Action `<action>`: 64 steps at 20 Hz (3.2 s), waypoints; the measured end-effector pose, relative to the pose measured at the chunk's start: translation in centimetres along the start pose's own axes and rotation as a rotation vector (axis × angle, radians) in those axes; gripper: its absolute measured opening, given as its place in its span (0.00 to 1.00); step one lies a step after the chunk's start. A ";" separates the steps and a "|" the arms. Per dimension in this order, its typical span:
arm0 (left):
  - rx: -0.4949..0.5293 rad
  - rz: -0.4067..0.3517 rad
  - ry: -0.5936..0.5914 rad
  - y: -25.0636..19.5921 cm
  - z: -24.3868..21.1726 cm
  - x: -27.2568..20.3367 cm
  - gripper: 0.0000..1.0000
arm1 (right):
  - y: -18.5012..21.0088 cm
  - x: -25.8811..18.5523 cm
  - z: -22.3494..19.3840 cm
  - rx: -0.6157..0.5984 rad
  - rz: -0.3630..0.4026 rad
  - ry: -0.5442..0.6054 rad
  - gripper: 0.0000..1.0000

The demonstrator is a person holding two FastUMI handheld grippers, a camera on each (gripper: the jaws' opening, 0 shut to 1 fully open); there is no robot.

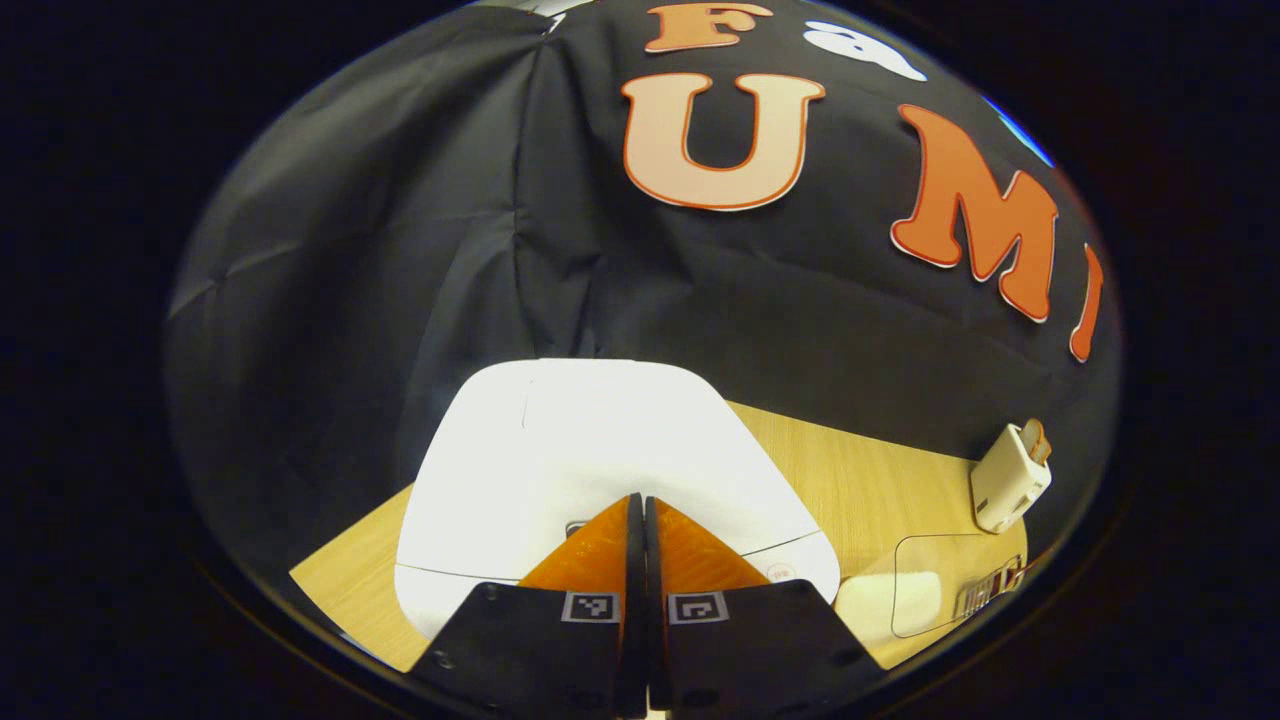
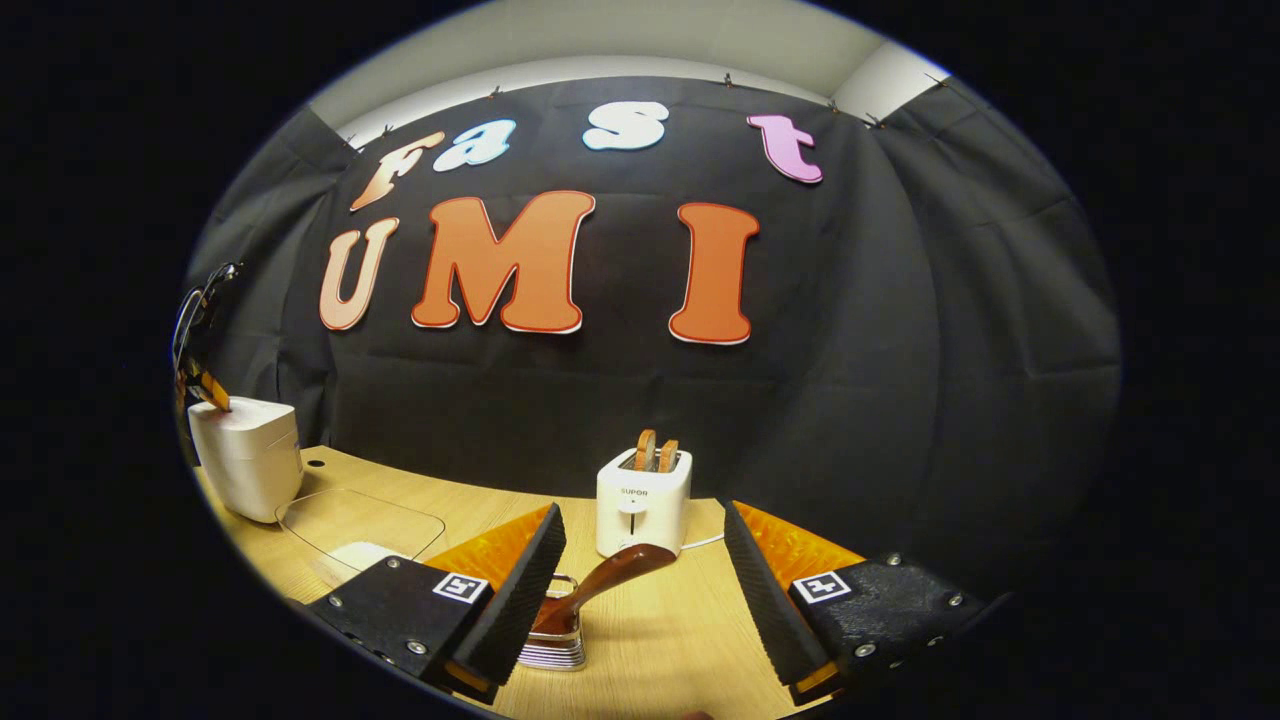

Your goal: Close the left gripper, press the button to open the rice cooker; take a wooden spoon from the chopstick holder with the right hand, scoop a spoonful of rice and pour it into the rice cooker, then put the wooden spoon back into the chopstick holder.

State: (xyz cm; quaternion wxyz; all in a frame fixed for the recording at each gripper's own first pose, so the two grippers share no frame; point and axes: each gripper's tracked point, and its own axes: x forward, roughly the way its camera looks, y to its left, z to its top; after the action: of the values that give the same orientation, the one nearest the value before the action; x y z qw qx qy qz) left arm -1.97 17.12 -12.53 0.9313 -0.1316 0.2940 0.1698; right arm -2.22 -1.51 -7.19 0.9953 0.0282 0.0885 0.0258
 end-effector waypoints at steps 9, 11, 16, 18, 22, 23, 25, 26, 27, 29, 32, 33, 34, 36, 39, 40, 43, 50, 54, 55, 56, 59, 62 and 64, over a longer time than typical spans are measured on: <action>0.024 0.019 -0.043 0.3 0.9 -0.3 0.04 | -0.5 1.0 -1.8 0.018 -0.004 0.067 0.95; 0.041 0.024 -0.090 0.1 2.2 -0.8 0.04 | -0.3 1.5 -2.5 0.056 -0.006 0.092 0.95; 0.090 0.049 -0.212 -0.4 6.2 -2.9 0.04 | 0.5 2.4 -4.7 0.153 0.029 0.161 0.93; 0.093 0.067 -0.262 -0.1 7.4 -3.6 0.04 | 0.5 3.1 -5.9 0.191 0.015 0.194 0.93; 0.088 0.057 -0.340 -0.1 8.9 -5.4 0.04 | 1.5 3.7 -6.6 0.304 0.057 0.208 0.87; 0.093 0.067 -0.331 0.1 8.6 -5.4 0.04 | 1.5 3.9 -6.5 0.330 0.066 0.206 0.79; 0.083 0.053 -0.323 0.2 8.2 -5.0 0.05 | 1.4 4.5 -6.2 0.375 0.071 0.186 0.72; 0.082 0.049 -0.327 0.2 8.1 -5.1 0.04 | 1.5 4.7 -5.9 0.398 0.076 0.174 0.62; 0.086 0.051 -0.333 0.3 8.0 -5.1 0.04 | 1.6 4.8 -5.7 0.430 0.086 0.173 0.51; 0.111 0.019 -0.365 -0.5 7.7 -5.3 0.05 | 2.0 5.1 -5.5 0.534 0.102 0.173 0.40; 0.169 -0.004 -0.380 -1.4 6.7 -5.5 0.04 | 2.5 4.7 -6.1 0.629 0.125 0.190 0.30; 0.187 -0.008 -0.385 -1.7 6.6 -5.5 0.04 | 2.0 5.5 -6.5 0.648 0.083 0.187 0.26; 0.197 -0.011 -0.385 -2.0 6.4 -5.6 0.04 | 1.9 5.1 -5.9 0.660 0.083 0.184 0.25; 0.204 -0.020 -0.380 -2.3 6.0 -5.5 0.04 | 2.2 4.3 -5.7 0.648 0.088 0.174 0.23; 0.207 -0.034 -0.363 -2.9 5.1 -4.9 0.04 | 2.7 3.3 -5.3 0.605 0.102 0.162 0.19; 0.211 -0.037 -0.355 -3.1 4.6 -4.8 0.04 | 2.8 3.1 -5.2 0.595 0.102 0.162 0.19; 0.222 -0.055 -0.328 -3.7 3.3 -4.5 0.04 | 2.8 2.7 -5.2 0.587 0.102 0.176 0.19; 0.238 -0.088 -0.346 -4.5 2.4 -4.4 0.04 | 3.1 2.5 -5.1 0.557 0.079 0.179 0.17; 0.253 -0.093 -0.376 -4.6 2.8 -4.6 0.04 | 3.6 2.7 -4.6 0.530 0.066 0.199 0.12; 0.254 -0.094 -0.383 -4.3 2.5 -5.2 0.04 | 3.8 2.8 -4.0 0.527 0.063 0.193 0.12; 0.257 -0.095 -0.382 -4.3 2.2 -5.3 0.04 | 4.1 3.0 -3.4 0.517 0.062 0.183 0.12; 0.264 -0.099 -0.384 -4.2 2.1 -5.0 0.04 | 4.3 3.1 -1.3 0.490 0.059 0.137 0.12; 0.262 -0.106 -0.383 -4.4 1.9 -4.6 0.04 | 5.1 2.9 1.8 0.459 0.064 0.072 0.12; 0.256 -0.113 -0.383 -4.9 2.0 -3.7 0.04 | 6.2 2.7 3.9 0.437 0.087 0.025 0.12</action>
State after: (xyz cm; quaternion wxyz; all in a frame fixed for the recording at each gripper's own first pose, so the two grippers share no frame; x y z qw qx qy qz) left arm -1.88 12.47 -8.06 0.9873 0.0058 0.1232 0.1005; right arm 0.80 4.65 -3.40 0.9623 0.2467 0.1031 0.0494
